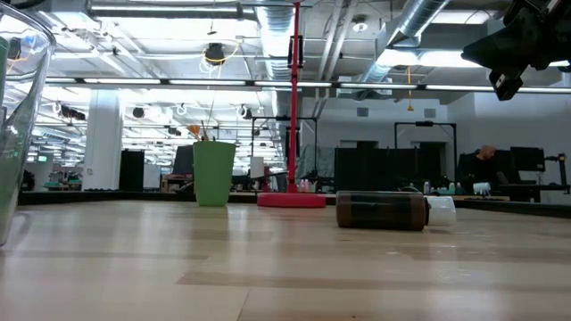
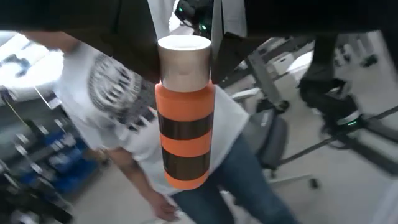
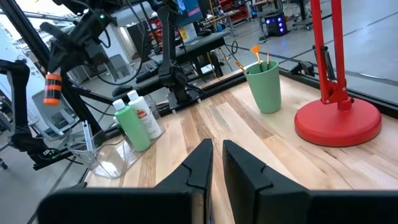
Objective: Pick & Place Paint Supplies
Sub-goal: Put the orange coloring bottle into the transparent bin
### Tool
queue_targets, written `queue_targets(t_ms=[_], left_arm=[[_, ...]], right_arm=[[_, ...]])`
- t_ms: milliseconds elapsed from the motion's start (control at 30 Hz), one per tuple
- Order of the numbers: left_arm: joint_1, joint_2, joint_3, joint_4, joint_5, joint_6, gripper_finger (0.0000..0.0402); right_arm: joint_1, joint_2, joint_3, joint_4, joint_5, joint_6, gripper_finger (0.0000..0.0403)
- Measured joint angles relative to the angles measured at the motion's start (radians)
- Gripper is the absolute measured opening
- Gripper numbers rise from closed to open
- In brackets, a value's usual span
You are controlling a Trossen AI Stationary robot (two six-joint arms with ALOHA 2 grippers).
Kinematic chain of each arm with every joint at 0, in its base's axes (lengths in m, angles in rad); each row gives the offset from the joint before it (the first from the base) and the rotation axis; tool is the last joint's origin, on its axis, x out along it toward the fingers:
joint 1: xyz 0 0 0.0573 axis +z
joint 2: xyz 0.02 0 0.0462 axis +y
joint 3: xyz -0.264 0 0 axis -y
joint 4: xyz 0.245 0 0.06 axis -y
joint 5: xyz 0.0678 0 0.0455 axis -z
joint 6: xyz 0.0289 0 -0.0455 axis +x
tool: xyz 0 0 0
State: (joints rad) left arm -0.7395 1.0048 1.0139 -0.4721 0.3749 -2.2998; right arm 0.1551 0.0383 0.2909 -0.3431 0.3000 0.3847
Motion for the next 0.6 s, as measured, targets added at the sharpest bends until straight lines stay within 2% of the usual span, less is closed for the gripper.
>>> queue_targets(t_ms=[267,400,600], left_arm=[[-0.056,0.035,0.111,-0.422,-0.039,-0.01,0.0098],[-0.074,0.075,0.111,-0.489,-0.066,-0.01,0.0098],[-0.074,0.169,0.111,-0.482,-0.115,0.02,0.0098]], right_arm=[[0.0,0.0,0.0,0.0,0.0,0.0,0.0033],[0.0,0.0,0.0,0.0,0.0,0.0,0.0033],[0.0,0.0,0.0,0.0,0.0,0.0,0.0033]])
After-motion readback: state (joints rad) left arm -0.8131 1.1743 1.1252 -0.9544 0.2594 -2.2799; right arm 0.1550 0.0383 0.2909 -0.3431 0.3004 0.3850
